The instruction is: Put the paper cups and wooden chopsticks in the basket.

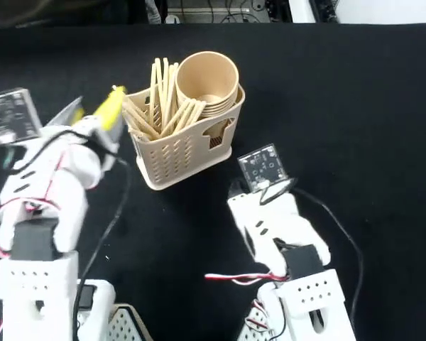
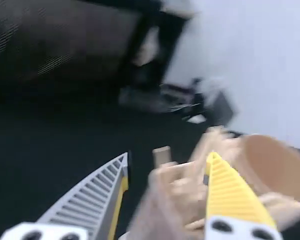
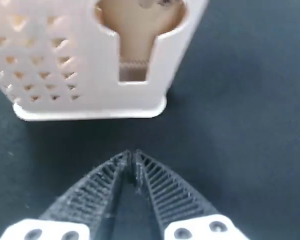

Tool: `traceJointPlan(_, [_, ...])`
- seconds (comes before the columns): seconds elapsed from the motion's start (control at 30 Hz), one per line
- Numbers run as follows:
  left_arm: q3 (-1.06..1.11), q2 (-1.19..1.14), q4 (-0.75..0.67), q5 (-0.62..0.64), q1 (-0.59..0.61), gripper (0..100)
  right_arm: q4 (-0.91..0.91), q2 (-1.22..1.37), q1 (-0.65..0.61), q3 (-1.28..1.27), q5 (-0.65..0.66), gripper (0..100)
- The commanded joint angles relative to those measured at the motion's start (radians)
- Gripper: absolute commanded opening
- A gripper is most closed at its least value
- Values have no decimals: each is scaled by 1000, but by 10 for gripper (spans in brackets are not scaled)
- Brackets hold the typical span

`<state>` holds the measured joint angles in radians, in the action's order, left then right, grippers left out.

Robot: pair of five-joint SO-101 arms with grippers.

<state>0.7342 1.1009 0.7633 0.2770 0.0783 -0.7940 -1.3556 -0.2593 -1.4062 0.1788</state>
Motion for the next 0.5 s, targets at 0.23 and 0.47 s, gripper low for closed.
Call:
traceJointPlan(0.23, [312,486,89,-235,280,72,-28,-13,86,-7,12,11])
traceJointPlan(0.47, [696,721,46,-265,291,73,55,-88,89,-177,9,11])
